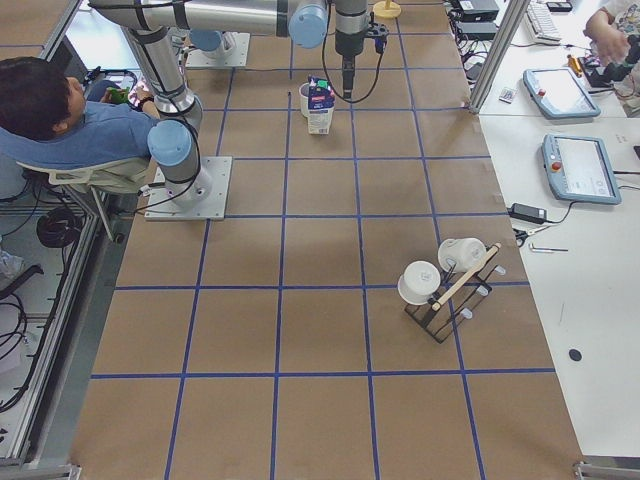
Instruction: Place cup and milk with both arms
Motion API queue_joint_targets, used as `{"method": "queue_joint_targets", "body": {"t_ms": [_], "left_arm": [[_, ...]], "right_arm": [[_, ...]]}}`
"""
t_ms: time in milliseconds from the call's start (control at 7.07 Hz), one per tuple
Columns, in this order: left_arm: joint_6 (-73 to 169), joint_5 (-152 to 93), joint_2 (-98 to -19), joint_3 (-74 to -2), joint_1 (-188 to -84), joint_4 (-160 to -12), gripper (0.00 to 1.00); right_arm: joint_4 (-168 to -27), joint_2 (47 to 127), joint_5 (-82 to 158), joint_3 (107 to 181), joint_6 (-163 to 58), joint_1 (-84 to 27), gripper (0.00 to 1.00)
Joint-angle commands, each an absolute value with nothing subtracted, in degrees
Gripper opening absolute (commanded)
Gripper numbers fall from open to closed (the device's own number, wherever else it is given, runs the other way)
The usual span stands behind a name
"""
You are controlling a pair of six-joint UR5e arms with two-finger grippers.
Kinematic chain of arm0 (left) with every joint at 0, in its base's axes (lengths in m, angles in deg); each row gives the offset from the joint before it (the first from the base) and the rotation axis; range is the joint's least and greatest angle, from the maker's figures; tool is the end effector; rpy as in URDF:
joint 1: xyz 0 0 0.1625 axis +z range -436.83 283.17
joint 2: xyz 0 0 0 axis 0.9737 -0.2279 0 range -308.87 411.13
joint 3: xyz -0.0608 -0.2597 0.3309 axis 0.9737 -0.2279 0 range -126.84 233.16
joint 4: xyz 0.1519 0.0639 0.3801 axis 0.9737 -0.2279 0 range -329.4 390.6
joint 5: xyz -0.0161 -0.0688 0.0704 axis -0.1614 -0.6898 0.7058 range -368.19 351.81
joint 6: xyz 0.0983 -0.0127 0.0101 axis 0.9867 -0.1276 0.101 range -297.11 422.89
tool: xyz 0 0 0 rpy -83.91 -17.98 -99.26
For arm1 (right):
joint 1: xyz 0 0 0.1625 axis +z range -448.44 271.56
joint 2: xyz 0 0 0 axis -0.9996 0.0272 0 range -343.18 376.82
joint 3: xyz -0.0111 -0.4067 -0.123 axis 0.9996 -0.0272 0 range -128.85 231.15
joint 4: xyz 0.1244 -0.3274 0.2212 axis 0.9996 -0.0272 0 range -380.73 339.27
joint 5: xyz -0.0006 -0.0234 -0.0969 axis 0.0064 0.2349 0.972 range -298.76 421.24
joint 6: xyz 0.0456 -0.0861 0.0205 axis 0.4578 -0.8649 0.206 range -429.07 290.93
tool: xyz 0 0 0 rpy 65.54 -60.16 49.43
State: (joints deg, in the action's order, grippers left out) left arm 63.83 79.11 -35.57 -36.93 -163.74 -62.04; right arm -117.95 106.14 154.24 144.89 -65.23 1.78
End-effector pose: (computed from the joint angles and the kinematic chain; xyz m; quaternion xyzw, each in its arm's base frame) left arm -0.1126 -0.4747 0.5102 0.0186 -0.9995 0.0057 0.0233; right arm 0.1300 -0.5000 0.4628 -0.0321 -0.9988 0.0253 0.0253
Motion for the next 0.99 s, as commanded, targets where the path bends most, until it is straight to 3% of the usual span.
{"method": "queue_joint_targets", "body": {"t_ms": [0,848], "left_arm": [[63.8,79.0,-35.6,-36.9,-163.7,-62.0,1.0],[63.6,79.1,-35.7,-37.0,-163.8,-61.9,1.0]], "right_arm": [[-117.4,108.3,154.1,144.5,-66.7,0.1,1.0],[-112.7,109.5,153.5,144.6,-66.8,0.2,1.0]]}}
